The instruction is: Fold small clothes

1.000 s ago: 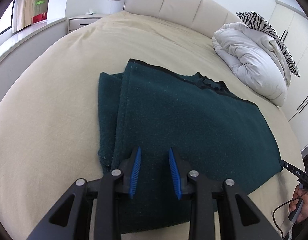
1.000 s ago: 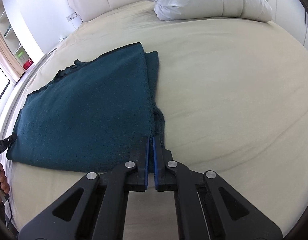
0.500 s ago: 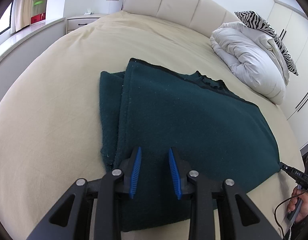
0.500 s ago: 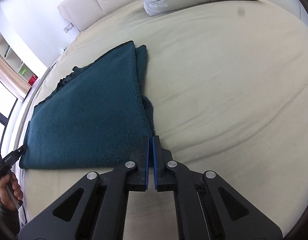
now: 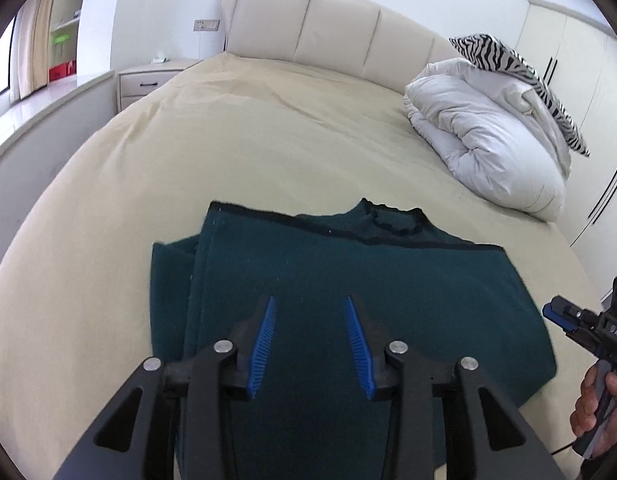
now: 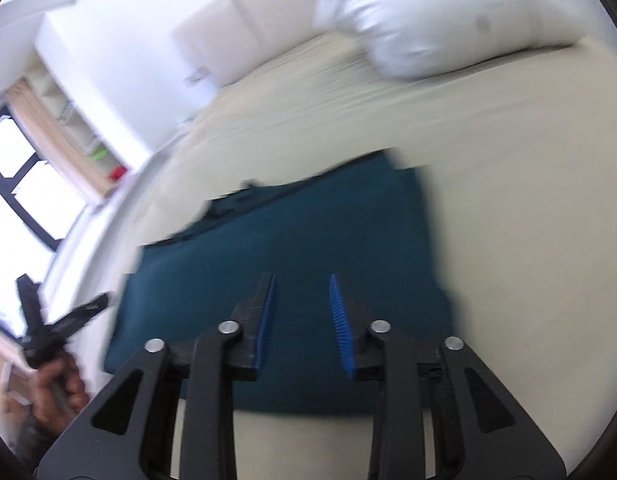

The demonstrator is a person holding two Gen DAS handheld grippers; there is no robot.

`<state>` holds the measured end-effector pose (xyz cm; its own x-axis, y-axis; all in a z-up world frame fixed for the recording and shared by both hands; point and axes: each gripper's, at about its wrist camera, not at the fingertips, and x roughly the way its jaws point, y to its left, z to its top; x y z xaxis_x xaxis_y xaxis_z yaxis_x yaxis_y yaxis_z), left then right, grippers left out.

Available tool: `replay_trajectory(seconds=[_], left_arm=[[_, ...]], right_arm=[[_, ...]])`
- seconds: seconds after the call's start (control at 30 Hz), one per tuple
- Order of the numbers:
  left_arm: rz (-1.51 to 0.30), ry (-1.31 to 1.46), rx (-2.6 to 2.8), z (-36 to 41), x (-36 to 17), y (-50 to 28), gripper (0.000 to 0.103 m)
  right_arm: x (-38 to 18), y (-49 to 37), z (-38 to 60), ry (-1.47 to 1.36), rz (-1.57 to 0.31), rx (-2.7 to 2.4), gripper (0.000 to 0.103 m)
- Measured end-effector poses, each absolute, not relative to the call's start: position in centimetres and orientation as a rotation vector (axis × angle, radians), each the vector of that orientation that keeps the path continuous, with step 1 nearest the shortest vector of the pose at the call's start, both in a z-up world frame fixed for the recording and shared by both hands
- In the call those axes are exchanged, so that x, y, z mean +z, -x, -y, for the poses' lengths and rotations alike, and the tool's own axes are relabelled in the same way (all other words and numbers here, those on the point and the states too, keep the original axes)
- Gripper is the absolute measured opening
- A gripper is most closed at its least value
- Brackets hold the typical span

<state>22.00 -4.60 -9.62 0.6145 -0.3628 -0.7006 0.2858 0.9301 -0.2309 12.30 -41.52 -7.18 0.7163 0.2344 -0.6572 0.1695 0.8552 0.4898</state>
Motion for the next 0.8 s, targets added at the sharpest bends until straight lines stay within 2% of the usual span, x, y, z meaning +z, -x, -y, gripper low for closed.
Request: replay_trajectory(seconds=[0.03,0.07,0.23,0.33,0.4,0.47,0.6,0.67,0.77,0.8], left_arm=[[-0.834,0.081,-0.363,5.2,-10.0,-23.0,0.039],[-0.843,0.084,-0.358,5.4,-10.5,-23.8,0.04],[-0.914,0.146,-0.287,2.9,-14.6,-27.0,0.039],[-0.876,0.197,-0.34,1.6,-15.3,-26.7,0.039],[-0.868,0.198,-0.349,1.5,-15.4,-26.7,0.039],[-0.865,0.22,-0.357,1.2,-15.7,-26.8,0.039],[-0.867,0.265,-0.376,0.6,-15.8,-27.0,0.039],[-0.873,0.27,-0.372,0.4,-15.7,-27.1,0.039],[-0.88,0.242,-0.324,0.9,-14.7,-26.2,0.038],[-0.877,0.226,-0.309,1.3,-13.9,-25.2,0.038]], right_arm=[[-7.8,-14.4,40.4,-0.588,-0.787,0.095,0.044],[-8.6,-16.4,39.3,-0.612,-0.799,0.113,0.048],[-12.5,-24.7,35.9,-0.753,-0.874,0.24,0.048],[-15.2,-27.3,37.1,-0.847,-0.884,0.214,0.046],[-16.6,-27.5,40.0,-0.96,-0.823,0.21,0.042],[-17.5,-27.3,43.0,-1.058,-0.753,0.204,0.033],[-18.1,-24.8,49.2,-1.117,-0.624,0.129,0.025],[-17.9,-23.0,51.6,-1.124,-0.588,0.039,0.025],[-16.2,-19.7,53.4,-1.063,-0.575,-0.152,0.034],[-15.6,-18.8,53.3,-1.05,-0.575,-0.169,0.034]])
